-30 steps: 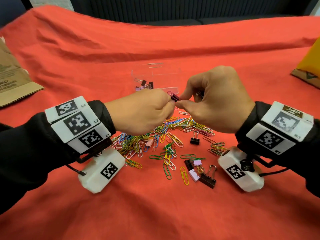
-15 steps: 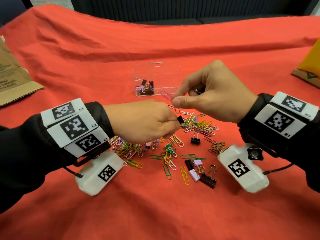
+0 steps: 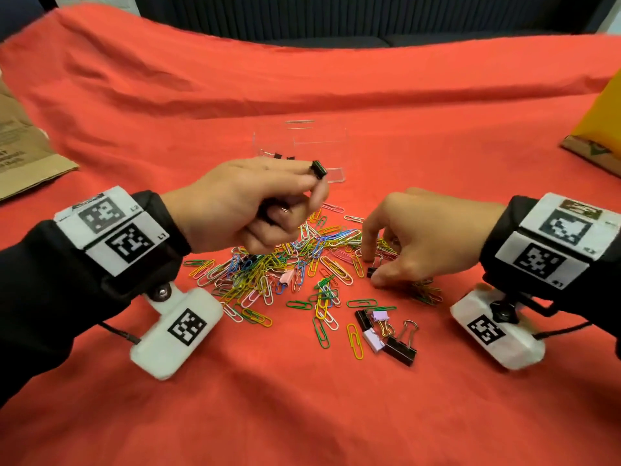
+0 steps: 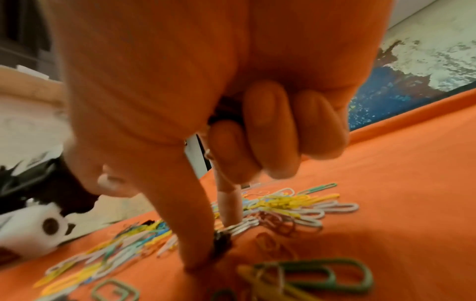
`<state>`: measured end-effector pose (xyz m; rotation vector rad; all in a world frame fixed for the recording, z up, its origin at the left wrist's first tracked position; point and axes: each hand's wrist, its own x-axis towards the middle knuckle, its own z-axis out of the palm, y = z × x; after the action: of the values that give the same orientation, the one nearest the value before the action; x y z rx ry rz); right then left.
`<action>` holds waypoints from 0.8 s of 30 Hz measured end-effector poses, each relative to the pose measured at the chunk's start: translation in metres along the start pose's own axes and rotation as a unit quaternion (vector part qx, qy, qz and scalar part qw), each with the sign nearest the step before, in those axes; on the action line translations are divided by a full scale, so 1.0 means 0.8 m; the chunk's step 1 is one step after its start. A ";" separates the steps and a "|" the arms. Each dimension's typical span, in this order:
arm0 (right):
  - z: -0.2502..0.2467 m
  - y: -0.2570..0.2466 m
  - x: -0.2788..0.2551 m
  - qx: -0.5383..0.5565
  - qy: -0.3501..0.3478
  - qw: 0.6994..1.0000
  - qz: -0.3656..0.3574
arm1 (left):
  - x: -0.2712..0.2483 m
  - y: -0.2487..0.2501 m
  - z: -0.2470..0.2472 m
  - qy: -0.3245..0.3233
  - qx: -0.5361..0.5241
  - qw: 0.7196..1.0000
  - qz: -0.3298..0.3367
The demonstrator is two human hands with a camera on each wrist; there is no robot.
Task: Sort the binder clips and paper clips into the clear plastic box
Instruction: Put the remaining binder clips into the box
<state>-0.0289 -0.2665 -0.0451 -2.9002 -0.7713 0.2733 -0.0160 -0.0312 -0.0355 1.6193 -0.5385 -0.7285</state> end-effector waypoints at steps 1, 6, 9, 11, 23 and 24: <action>0.001 -0.001 0.001 -0.015 0.004 1.000 -0.001 | 0.000 0.001 -0.002 -0.009 -0.040 0.999 0.001; -0.005 -0.008 -0.001 -0.047 0.012 0.999 0.008 | -0.003 0.016 -0.008 0.001 -0.169 0.985 0.028; -0.008 -0.009 -0.003 -0.047 -0.003 0.999 0.013 | 0.004 0.021 -0.012 0.068 -0.145 0.987 0.032; -0.008 -0.010 -0.002 -0.055 -0.008 0.998 0.009 | 0.011 0.025 -0.021 0.103 -0.113 0.988 0.029; -0.009 -0.007 0.002 -0.075 -0.036 0.996 -0.020 | 0.103 0.077 -0.139 0.238 0.530 0.808 -0.101; -0.008 -0.005 0.003 -0.068 -0.040 0.997 -0.024 | 0.109 0.081 -0.138 0.220 0.589 0.771 -0.102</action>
<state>-0.0277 -0.2622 -0.0385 -3.0082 -0.9067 0.3476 0.1272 -0.0269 0.0239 2.9613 -0.4838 -0.0387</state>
